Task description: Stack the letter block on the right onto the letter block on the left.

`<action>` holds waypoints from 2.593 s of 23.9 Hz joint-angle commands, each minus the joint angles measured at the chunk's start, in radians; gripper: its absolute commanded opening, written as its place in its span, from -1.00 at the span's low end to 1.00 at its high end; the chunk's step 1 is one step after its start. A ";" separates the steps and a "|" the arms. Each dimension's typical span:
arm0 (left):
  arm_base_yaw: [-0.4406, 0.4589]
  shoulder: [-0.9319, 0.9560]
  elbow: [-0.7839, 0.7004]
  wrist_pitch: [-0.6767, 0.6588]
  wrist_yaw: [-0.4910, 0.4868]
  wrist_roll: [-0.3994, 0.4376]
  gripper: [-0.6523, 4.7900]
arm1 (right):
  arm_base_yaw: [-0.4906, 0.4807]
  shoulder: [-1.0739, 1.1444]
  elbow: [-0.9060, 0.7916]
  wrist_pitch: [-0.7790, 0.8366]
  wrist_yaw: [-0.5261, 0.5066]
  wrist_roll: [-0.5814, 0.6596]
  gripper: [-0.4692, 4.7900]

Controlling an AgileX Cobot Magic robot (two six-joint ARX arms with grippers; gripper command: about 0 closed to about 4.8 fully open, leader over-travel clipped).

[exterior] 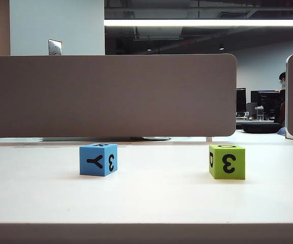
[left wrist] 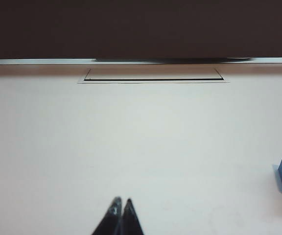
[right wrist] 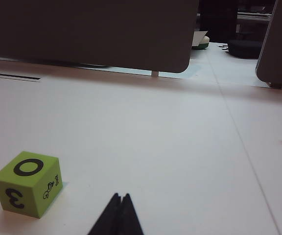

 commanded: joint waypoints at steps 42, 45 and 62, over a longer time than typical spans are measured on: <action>-0.163 0.794 0.838 -0.261 0.412 -0.162 -0.78 | 0.179 1.070 1.186 -0.487 0.101 0.315 -0.84; -0.193 0.841 0.888 -0.315 0.397 -0.161 -0.78 | 0.283 1.188 1.233 -0.541 0.180 0.298 -0.84; -0.290 1.069 1.184 -0.678 0.261 -0.175 -0.78 | 0.503 1.429 1.260 -0.661 0.310 0.400 1.00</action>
